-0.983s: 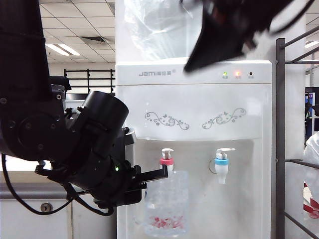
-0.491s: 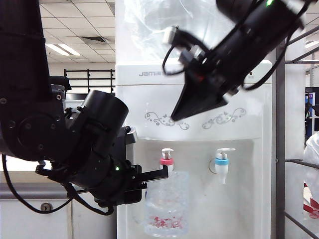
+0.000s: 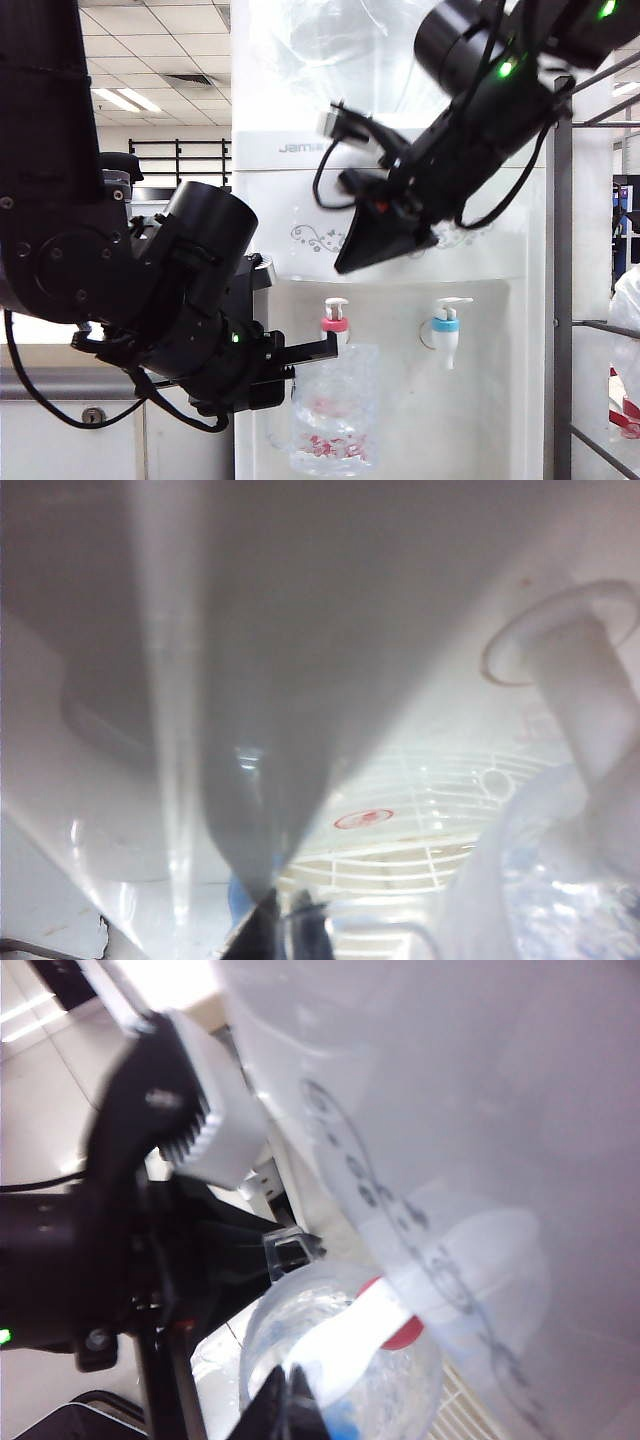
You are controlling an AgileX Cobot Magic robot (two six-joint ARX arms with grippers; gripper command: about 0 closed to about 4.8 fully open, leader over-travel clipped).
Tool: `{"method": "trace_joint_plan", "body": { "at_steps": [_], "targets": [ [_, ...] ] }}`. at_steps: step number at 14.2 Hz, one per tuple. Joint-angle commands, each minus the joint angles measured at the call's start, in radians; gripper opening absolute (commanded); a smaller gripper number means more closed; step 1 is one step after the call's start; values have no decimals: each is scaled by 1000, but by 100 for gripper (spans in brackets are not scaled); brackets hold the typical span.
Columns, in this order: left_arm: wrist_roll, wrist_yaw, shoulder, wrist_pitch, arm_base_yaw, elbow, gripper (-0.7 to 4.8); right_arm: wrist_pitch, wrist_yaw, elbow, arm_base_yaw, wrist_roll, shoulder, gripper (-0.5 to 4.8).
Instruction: Pick up the plastic mug from the left desk, go to the hot water outlet of the water dispenser, press the vertical switch to get some water, then put the mug back on the desk.
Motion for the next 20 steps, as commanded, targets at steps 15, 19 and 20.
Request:
{"method": "trace_joint_plan", "body": {
  "at_steps": [15,19,20],
  "targets": [
    [-3,-15,-9,43,0,4,-5,42,111,3,2,-79,130,-1],
    [-3,-15,-9,43,0,4,-5,29,111,2,2,-79,169,-1],
    [-3,-15,-9,43,0,4,-5,26,109,2,3,-79,179,-1]
  ]
}}
